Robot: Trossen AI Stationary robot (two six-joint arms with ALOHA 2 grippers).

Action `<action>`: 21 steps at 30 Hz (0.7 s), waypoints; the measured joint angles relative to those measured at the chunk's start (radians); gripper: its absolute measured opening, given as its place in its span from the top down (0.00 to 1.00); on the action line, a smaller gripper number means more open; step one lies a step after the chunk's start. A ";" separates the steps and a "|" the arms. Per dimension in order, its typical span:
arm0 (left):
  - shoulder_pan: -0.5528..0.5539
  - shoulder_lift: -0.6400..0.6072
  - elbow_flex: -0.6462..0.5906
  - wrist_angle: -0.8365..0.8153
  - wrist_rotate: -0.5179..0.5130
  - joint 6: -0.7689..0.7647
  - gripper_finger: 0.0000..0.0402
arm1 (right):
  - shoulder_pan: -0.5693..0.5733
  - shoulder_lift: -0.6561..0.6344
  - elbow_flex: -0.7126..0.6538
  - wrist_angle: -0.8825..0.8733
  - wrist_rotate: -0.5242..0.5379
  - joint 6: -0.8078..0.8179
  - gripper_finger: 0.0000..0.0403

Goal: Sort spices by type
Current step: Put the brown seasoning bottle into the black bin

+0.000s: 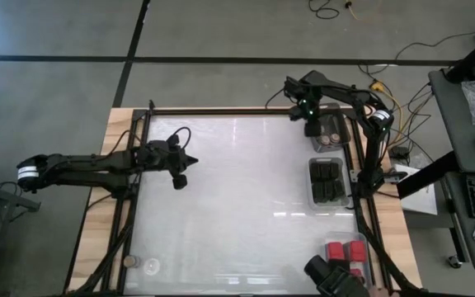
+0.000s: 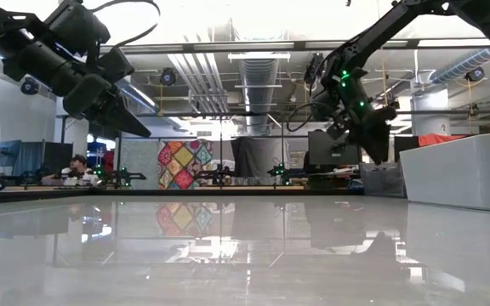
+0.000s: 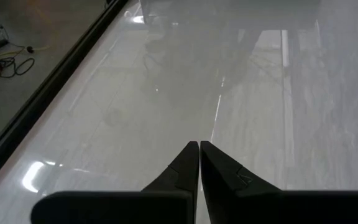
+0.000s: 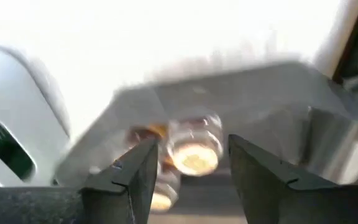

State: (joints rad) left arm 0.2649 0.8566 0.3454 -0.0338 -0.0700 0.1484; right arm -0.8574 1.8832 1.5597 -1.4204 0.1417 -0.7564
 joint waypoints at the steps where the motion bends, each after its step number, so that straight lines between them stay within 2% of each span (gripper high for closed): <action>1: 0.000 0.000 0.000 0.000 0.000 0.000 1.00 | 0.000 0.000 -0.002 0.008 -0.020 0.017 0.55; 21: 0.000 -0.002 0.000 -0.028 0.004 -0.009 1.00 | -0.021 0.000 -0.037 0.048 -0.029 0.052 0.80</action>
State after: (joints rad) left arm 0.2649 0.8551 0.3450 -0.0620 -0.0663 0.1398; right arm -0.8781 1.8835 1.5227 -1.3724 0.1130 -0.7042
